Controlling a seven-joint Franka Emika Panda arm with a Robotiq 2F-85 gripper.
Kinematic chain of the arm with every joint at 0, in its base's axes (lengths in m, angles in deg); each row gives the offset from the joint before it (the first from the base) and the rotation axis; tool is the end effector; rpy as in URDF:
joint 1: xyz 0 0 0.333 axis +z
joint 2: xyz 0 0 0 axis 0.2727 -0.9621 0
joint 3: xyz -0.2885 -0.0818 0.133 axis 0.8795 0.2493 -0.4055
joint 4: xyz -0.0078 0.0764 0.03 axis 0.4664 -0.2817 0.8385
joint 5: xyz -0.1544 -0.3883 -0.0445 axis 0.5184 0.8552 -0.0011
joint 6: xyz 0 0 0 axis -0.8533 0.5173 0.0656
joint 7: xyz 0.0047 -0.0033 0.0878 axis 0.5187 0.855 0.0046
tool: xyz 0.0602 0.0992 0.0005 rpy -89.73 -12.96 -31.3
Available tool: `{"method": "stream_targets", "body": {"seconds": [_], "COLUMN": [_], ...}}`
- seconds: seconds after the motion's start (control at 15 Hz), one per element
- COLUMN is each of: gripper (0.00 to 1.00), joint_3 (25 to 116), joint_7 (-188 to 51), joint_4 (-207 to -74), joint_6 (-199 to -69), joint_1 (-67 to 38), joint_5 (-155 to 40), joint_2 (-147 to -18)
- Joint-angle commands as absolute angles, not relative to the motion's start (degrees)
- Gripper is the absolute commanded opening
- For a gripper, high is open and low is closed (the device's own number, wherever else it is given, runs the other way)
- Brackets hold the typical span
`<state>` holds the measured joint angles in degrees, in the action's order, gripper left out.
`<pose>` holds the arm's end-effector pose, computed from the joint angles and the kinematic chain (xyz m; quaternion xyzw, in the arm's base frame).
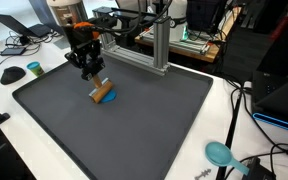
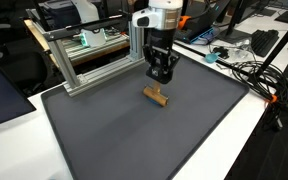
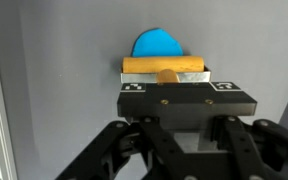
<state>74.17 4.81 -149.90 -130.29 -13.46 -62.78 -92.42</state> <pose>0.6846 -0.0552 0.2901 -0.7441 0.6675 -0.0275 0.0009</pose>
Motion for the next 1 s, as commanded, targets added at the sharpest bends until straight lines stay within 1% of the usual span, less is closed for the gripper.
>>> {"method": "stream_targets", "body": {"seconds": [0.0,0.47,0.67,0.93], "gripper": [0.22,0.22,0.22,0.22], "joint_3": [75.97,77.33,76.41,77.46], "joint_7": [6.69,6.95,3.53,1.15], "joint_4": [-151.36,-151.2,-151.84,-153.11], "joint_6": [-135.91,-137.31,-133.4,-129.12], "joint_1": [-12.99,-13.13,-13.84,-12.9], "joint_5": [-59.3,-56.42,-57.33,-54.76], "joint_2": [-96.44,-97.02,-93.6,-87.74]}}
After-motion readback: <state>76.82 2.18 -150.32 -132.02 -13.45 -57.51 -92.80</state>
